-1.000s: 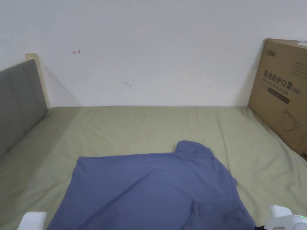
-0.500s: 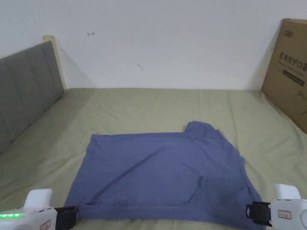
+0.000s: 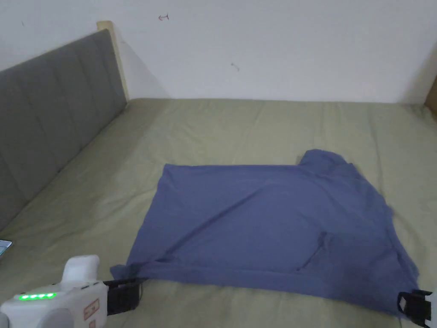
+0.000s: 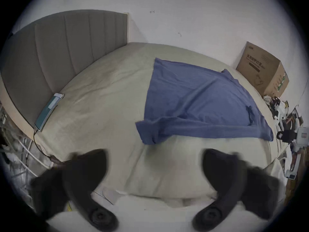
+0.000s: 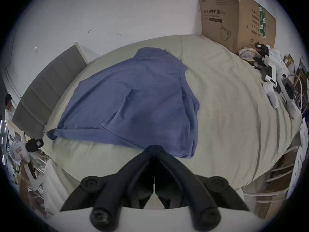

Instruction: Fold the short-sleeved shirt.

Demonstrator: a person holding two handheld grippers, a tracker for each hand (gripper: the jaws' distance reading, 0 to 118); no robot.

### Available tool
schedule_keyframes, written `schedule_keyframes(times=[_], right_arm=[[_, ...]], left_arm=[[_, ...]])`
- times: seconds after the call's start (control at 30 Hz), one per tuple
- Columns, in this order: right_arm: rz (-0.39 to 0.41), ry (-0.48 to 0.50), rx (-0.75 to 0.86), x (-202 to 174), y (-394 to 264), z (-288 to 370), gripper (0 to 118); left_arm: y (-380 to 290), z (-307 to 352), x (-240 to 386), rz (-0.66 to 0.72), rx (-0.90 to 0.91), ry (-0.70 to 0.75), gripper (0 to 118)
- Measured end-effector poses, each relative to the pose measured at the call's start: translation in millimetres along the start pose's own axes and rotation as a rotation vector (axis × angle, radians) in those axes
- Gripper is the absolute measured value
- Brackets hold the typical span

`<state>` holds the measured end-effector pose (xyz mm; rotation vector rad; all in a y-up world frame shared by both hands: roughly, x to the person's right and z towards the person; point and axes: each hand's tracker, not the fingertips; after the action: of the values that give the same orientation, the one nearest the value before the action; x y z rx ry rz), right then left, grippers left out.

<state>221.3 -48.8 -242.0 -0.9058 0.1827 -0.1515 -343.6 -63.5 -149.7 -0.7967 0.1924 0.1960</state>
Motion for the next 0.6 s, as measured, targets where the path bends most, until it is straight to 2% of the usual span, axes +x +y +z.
schedule_keyframes(times=[0.13,0.17,0.2,0.23,0.27,0.3,0.33,0.4,0.53,0.57,0.6], right_arm=[[-0.001,0.008,-0.006,-0.9,1.1,-3.7,1],[0.005,0.008,-0.013,-1.3,1.1,-5.9,1],[0.01,0.008,-0.019,-1.6,0.8,-7.8,1],[0.015,0.007,-0.027,-1.6,0.4,-9.7,1],[0.015,0.005,-0.03,-1.7,-0.6,-11.3,1],[0.011,0.005,-0.035,-0.9,-1.1,-12.9,1],[0.004,0.006,-0.042,0.2,-1.5,-14.9,1],[-0.022,0.006,-0.052,1.3,-1.6,-17.4,1],[-0.022,0.007,-0.034,5.0,1.9,-11.3,2],[-0.021,0.006,-0.019,7.0,4.4,-9.2,13],[-0.022,-0.007,-0.01,8.7,7.9,-7.8,33]], left_arm=[[26.1,-20.9,-9.7,0.004,0.029,-0.012,114],[32.5,-30.2,-11.9,0.018,0.012,-0.007,109],[37.0,-37.5,-13.3,0.029,-0.003,-0.023,94],[41.2,-45.6,-14.0,0.036,-0.019,-0.035,72],[45.6,-54.4,-13.7,0.038,-0.043,-0.032,47],[47.6,-63.7,-12.5,0.028,-0.06,-0.028,16],[48.3,-74.9,-11.7,0.012,-0.095,0.003,7],[47.7,-88.8,-6.9,0.006,-0.151,-0.003,5],[42.5,-68.7,19.4,-0.002,-0.106,0.003,4],[42.7,-67.2,20.8,-0.001,-0.105,-0.001,4],[42.5,-62.0,20.6,-0.001,-0.103,-0.003,4]])
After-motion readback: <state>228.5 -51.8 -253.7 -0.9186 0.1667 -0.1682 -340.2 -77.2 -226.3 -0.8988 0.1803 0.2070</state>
